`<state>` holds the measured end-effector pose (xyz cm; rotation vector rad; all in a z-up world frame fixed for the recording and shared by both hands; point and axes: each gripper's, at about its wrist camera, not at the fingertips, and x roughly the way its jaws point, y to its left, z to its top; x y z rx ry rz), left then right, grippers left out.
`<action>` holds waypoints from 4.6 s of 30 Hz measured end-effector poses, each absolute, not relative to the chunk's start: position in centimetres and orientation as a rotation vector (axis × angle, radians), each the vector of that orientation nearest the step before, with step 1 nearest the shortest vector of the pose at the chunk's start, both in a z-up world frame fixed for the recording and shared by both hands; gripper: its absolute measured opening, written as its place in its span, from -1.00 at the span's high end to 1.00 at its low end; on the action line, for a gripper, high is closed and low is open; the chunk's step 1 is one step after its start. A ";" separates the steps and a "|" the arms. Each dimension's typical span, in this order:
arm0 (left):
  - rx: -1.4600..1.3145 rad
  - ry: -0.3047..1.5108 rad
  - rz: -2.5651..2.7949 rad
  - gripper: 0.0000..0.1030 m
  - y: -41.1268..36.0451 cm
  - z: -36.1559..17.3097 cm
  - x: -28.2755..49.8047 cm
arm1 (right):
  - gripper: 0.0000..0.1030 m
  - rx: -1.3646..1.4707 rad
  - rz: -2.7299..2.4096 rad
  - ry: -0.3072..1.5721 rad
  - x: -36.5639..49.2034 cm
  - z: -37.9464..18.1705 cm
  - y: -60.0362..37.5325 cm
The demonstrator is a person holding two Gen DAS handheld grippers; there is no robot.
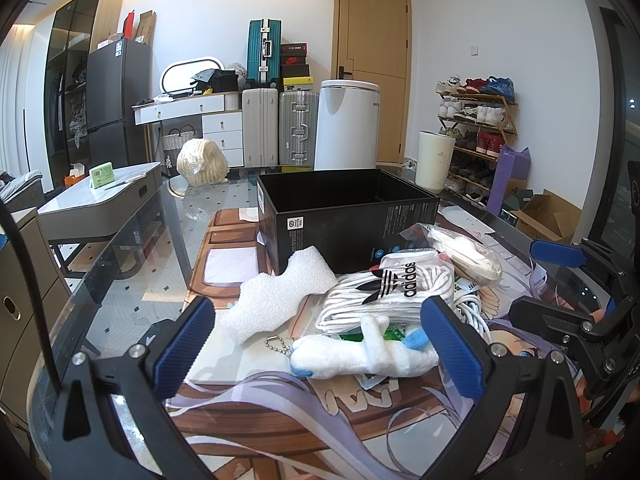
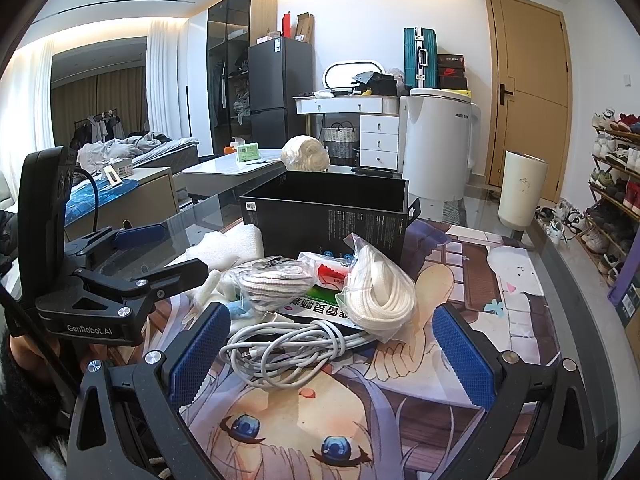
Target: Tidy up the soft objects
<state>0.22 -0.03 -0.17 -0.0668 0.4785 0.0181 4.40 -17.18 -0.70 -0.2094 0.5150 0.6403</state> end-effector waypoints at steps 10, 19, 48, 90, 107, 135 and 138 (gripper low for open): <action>-0.067 0.479 0.018 -1.00 0.0 -0.2 0.2 | -0.99 -0.199 0.635 0.524 4.6 -0.8 -17.4; -0.067 0.480 0.018 -1.00 -0.1 -0.2 0.3 | -0.99 -0.190 0.630 0.530 4.8 -0.7 -17.5; -0.049 0.602 0.106 -1.00 2.9 -0.3 3.5 | -0.99 -0.187 0.571 0.656 10.2 -0.2 -17.3; -0.050 0.840 0.079 -0.04 4.3 -3.1 8.0 | -0.04 -0.055 0.651 0.840 14.3 -2.4 -17.4; -0.116 0.750 0.062 -0.02 5.1 -1.8 5.9 | 0.53 -0.100 0.630 0.775 13.2 -1.9 -18.2; -0.137 0.585 -0.017 -0.03 3.8 2.9 4.2 | 0.61 -0.083 0.710 0.544 10.6 3.7 -17.6; -0.130 0.567 -0.032 -0.03 3.4 3.6 4.4 | 0.61 -0.077 0.717 0.523 10.9 4.4 -17.3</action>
